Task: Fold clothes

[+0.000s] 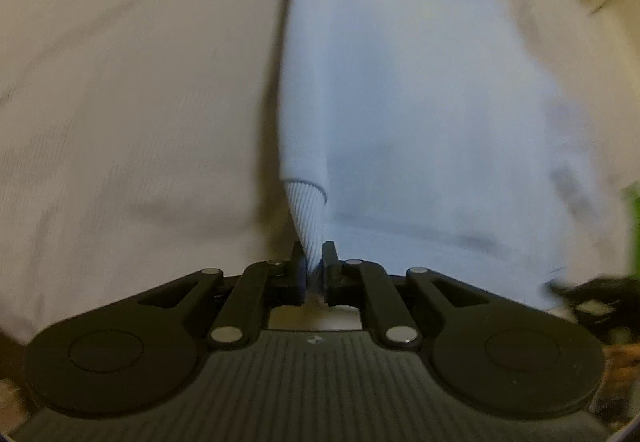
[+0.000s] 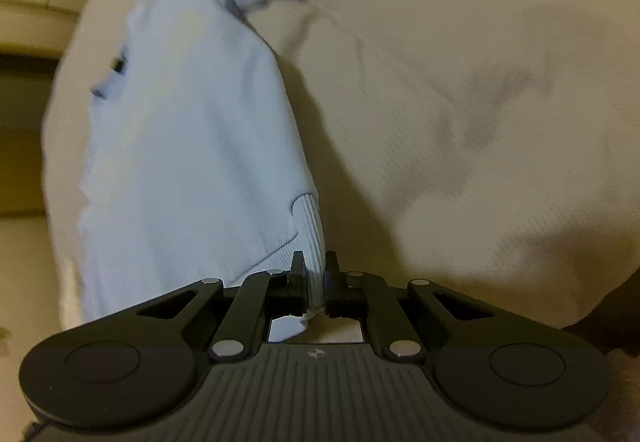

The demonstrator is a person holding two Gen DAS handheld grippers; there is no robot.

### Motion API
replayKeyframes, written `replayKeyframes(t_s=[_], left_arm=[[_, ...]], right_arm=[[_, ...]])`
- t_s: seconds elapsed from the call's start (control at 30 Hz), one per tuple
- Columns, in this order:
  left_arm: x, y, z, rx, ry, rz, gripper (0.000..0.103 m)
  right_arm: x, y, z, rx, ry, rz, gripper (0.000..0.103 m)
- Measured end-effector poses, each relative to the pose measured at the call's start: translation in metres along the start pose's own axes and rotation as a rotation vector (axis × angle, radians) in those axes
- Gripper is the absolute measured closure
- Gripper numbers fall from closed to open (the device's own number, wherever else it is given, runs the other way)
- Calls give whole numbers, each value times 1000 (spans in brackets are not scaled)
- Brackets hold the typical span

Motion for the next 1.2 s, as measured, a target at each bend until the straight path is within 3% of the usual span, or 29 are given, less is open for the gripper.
replayKeyframes(t_s=[0.07,0.13,0.17,0.2,0.27,0.3,0.4,0.47,0.57,0.63,0.73,0.87,0.93,1.0,1.2], left_arm=[[-1,-4,1,31,69,-9,89],[-17,-6,0,75,142,21,85],[-27,-7,-2,104,198,42,85],[-36,-8,-4,134,254,64,85],[-56,-5,-6,189,324,119,86],[-62,-1,-2,211,321,149,86],[-68,14,24,288,268,219,86],[-54,22,43,336,249,225,86],[-11,20,60,374,236,149,83],[11,12,57,389,266,78,84],[8,-7,47,381,275,30,83],[-14,-16,41,306,277,-21,83],[-26,-17,41,274,277,-35,83],[-47,-9,50,277,261,12,83],[-55,37,67,322,237,92,82]], right_arm=[[11,-1,-1,-21,-61,5,96],[13,0,-10,-99,-159,15,82],[7,0,-17,-179,-237,45,67],[0,1,-25,-258,-315,75,62],[-14,4,-38,-375,-417,140,62],[-21,5,-44,-416,-437,174,62],[-31,6,-68,-516,-369,241,62],[-20,0,-86,-618,-334,241,62],[6,-16,-100,-733,-304,209,62],[29,-26,-97,-794,-344,154,57],[47,-38,-69,-806,-419,68,56],[26,-43,-54,-740,-457,34,54],[10,-43,-53,-694,-438,30,54],[-5,-43,-58,-674,-392,40,49],[-42,-35,-107,-726,-256,129,45]])
Point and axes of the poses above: each gripper's, at about its wrist camera, not at the fingertips, and x roughly the way its jaws point, z to its right, y to its top, the point moved 5 cm from there along x, roughly the way its jaws point, and after that the axes turned 2 degrees about y, right-handed, at the moved point
